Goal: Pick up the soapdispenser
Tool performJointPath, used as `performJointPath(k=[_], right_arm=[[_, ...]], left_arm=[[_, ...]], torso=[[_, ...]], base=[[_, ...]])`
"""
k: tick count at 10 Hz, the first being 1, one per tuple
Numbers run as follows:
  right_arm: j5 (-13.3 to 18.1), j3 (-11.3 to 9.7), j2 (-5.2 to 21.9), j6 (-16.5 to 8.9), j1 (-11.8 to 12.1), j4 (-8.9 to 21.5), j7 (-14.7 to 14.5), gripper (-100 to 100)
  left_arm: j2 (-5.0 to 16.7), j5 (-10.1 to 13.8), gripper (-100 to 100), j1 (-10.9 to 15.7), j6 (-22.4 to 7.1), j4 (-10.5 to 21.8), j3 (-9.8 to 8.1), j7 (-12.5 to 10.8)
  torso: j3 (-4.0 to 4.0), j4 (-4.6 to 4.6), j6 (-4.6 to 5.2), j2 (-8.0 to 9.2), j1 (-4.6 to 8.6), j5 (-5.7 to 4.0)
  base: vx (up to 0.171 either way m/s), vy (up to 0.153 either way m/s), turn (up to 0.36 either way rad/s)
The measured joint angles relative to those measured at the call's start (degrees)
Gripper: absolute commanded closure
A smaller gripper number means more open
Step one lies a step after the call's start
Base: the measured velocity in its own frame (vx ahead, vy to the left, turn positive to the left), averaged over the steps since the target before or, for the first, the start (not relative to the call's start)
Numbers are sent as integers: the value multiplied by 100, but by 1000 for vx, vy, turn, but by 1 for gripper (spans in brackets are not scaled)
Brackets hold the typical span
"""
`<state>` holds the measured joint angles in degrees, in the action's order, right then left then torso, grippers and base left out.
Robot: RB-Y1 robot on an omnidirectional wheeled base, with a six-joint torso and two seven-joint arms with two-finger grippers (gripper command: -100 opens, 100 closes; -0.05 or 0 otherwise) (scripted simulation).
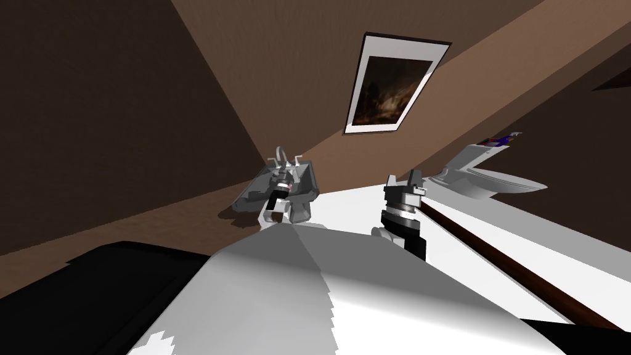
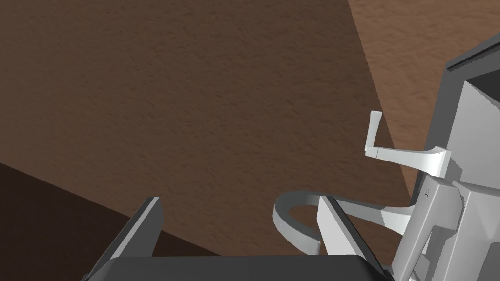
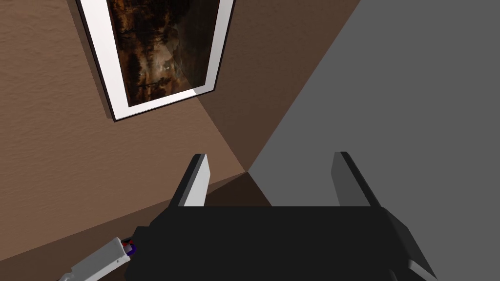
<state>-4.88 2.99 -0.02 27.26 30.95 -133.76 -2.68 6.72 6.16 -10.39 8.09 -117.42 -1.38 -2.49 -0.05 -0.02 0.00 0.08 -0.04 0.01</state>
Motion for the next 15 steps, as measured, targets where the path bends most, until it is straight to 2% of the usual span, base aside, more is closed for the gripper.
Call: performJointPath(k=[3,5,7,12,15], right_arm=[[0,0,0,0,0,0,0,0],[0,0,0,0,0,0,0,0],[0,0,0,0,0,0,0,0],[0,0,0,0,0,0,0,0],[0,0,0,0,0,0,0,0]], left_arm=[[44,53,-100,475,-292,604,4,9],[64,87,-100,695,-577,818,2,13],[130,138,-100,1023,-801,1238,-17,-2],[225,223,-100,1647,-1419,2022,-21,14],[252,245,-100,2001,-1766,2388,-36,33]], torso=[[0,0,0,1,-1,0],[-1,0,0,2,-2,0],[0,0,0,0,-2,0],[0,0,0,-1,-2,0],[2,1,0,-4,-1,0]], base=[[-29,13,14],[-30,13,19],[-26,15,17],[-22,16,15],[-14,15,13]])
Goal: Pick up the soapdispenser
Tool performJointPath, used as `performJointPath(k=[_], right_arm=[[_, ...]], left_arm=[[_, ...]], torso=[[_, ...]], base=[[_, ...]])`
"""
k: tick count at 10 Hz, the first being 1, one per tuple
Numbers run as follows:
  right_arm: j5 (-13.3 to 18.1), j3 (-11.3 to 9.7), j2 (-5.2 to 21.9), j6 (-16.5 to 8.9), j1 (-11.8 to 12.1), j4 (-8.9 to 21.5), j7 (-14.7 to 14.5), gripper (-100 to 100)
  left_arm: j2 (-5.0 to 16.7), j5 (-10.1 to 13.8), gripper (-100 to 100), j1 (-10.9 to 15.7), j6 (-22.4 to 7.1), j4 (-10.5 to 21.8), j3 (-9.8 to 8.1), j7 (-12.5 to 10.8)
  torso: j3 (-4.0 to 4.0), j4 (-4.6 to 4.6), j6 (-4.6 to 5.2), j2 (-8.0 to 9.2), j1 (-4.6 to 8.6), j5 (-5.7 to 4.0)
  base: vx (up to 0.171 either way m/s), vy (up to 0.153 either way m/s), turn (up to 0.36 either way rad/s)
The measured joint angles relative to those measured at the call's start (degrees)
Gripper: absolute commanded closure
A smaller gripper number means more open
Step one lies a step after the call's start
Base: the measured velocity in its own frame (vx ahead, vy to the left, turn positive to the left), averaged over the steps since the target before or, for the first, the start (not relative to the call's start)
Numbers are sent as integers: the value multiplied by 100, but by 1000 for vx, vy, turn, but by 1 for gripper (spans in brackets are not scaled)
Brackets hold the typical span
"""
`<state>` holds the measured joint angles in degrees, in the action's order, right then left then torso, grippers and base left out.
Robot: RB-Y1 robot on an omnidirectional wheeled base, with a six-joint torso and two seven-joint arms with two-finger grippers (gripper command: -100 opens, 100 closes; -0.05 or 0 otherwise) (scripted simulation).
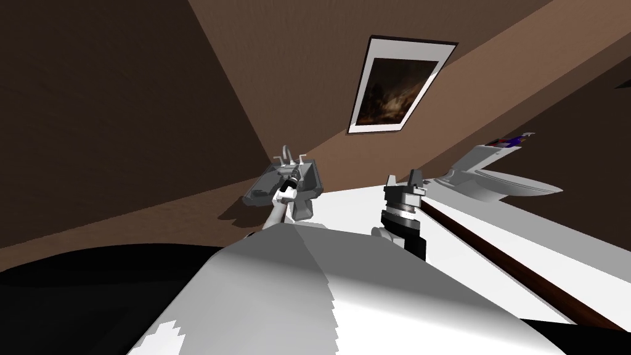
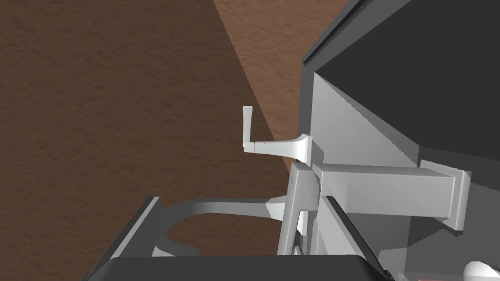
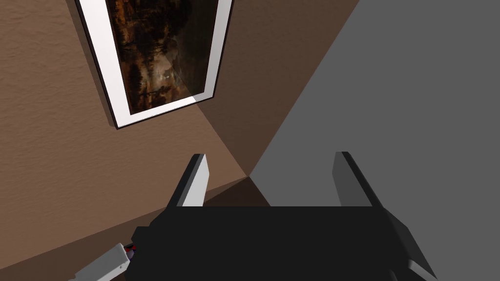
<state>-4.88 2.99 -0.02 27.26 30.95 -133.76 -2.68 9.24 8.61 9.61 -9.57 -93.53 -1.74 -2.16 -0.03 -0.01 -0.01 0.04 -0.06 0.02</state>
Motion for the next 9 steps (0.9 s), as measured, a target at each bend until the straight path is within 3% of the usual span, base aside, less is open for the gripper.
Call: performJointPath(k=[9], right_arm=[[0,0,0,0,0,0,0,0]], left_arm=[[147,89,-100,1056,-954,1202,-55,56]], torso=[[0,0,-1,-1,2,0]], base=[[-17,19,18]])
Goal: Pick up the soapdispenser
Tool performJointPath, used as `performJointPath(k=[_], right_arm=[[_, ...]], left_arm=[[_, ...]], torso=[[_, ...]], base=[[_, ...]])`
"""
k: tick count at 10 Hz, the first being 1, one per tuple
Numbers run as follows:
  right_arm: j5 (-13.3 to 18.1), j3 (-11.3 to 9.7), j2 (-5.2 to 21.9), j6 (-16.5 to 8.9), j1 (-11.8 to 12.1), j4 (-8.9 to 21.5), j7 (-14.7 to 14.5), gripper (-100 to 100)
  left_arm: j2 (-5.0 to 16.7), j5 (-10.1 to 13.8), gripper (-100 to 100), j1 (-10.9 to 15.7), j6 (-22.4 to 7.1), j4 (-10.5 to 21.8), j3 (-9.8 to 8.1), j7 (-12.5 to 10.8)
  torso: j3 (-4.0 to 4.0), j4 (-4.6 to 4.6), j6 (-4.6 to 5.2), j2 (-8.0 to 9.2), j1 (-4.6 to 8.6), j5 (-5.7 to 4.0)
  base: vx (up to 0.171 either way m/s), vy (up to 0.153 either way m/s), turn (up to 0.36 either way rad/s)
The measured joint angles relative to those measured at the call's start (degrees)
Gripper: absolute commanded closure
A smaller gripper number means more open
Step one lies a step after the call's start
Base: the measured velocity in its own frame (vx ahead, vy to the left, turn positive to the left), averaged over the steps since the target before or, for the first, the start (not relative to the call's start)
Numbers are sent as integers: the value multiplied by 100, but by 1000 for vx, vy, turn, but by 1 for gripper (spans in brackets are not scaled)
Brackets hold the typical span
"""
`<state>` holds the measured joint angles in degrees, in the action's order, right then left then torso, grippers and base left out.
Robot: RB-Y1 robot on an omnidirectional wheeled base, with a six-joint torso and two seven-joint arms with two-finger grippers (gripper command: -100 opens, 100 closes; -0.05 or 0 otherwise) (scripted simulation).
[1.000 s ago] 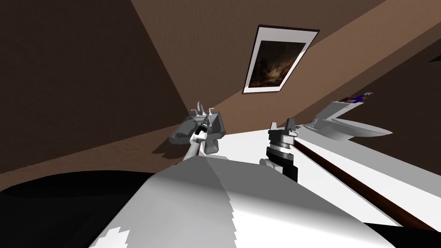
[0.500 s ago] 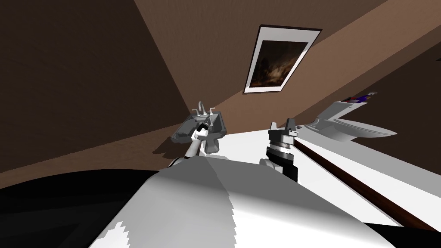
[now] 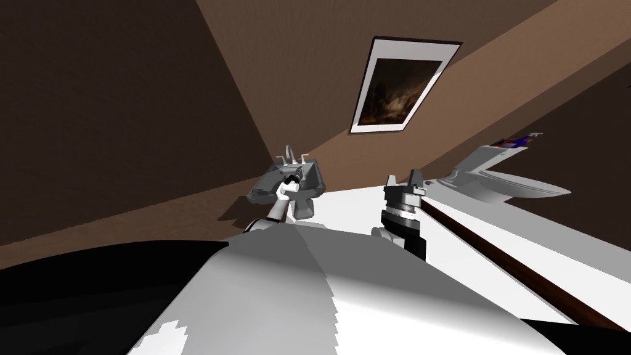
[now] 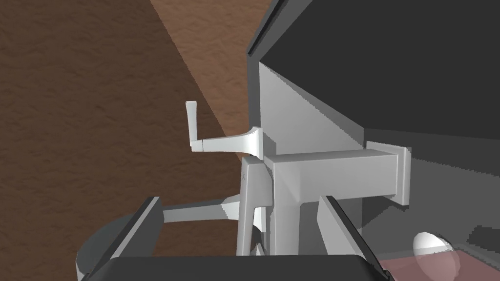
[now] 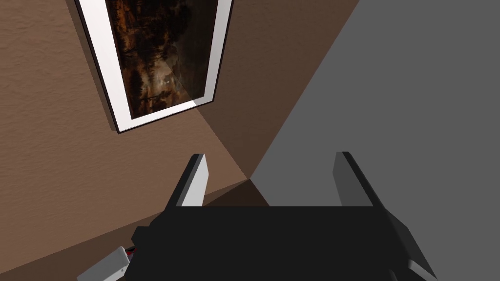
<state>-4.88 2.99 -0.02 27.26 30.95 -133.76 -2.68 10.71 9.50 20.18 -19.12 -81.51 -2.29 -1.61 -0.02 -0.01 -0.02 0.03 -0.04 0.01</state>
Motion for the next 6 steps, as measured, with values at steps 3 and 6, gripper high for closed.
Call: performJointPath(k=[3,6], right_arm=[[0,0,0,0,0,0,0,0],[0,0,0,0,0,0,0,0]], left_arm=[[60,38,-100,445,-402,484,-25,36],[107,74,-100,899,-835,998,-46,80]], torso=[[-2,-1,0,3,-4,0],[-2,-1,0,3,-6,1]], base=[[-19,24,20],[-22,35,23]])
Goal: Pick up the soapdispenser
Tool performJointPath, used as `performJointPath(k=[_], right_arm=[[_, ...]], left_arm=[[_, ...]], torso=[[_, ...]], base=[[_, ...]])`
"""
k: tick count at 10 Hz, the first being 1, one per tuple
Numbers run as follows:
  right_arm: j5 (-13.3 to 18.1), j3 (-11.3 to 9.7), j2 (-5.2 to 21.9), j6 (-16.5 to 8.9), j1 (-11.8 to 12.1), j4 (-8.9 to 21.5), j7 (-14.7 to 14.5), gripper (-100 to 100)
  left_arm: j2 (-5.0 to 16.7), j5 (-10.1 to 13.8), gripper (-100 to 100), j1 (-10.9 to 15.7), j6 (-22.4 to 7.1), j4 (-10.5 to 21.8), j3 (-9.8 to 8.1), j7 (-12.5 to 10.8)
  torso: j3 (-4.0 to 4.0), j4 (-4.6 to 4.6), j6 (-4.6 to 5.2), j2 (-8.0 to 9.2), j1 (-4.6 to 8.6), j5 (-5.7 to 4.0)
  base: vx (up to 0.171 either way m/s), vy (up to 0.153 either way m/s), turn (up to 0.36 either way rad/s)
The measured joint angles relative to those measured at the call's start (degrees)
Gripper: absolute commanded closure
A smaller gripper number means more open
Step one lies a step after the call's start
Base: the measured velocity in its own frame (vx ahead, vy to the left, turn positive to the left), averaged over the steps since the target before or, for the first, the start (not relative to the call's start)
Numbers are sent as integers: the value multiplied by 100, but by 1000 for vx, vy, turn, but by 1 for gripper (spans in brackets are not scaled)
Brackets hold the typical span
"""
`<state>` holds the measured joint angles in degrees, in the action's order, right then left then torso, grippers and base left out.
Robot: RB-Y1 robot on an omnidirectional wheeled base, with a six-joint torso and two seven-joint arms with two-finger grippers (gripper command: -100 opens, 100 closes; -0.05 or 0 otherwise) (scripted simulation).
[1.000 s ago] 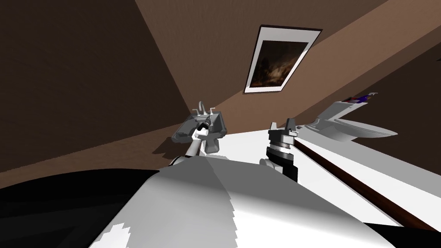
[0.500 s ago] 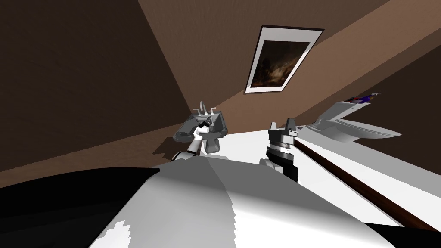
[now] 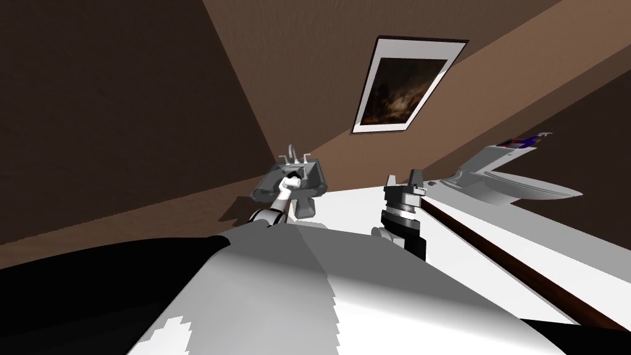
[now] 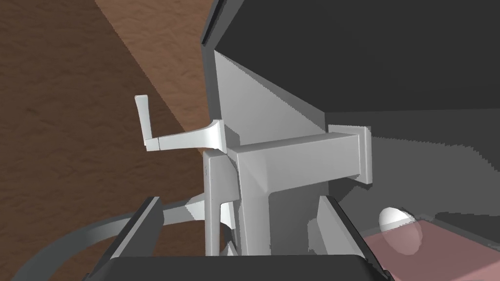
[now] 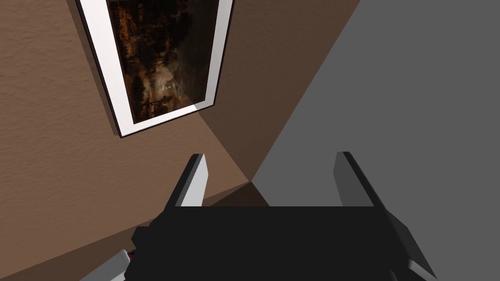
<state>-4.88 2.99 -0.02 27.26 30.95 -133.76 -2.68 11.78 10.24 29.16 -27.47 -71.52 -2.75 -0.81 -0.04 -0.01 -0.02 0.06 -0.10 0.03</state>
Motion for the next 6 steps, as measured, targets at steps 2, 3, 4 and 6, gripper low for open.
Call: performJointPath(k=[2,3,4,6], right_arm=[[0,0,0,0,0,0,0,0],[0,0,0,0,0,0,0,0],[0,0,0,0,0,0,0,0],[0,0,0,0,0,0,0,0]], left_arm=[[14,3,-100,307,-326,309,-24,30],[20,11,-100,375,-397,430,-24,36],[22,8,-100,543,-529,605,-36,50],[48,31,-100,811,-810,900,-55,88]], torso=[[0,0,0,0,1,0],[1,1,0,-2,7,-1],[1,0,0,-1,5,-2],[-1,0,-1,2,2,-1]], base=[[-14,18,3],[-17,21,32],[-17,20,11],[-23,26,18]])
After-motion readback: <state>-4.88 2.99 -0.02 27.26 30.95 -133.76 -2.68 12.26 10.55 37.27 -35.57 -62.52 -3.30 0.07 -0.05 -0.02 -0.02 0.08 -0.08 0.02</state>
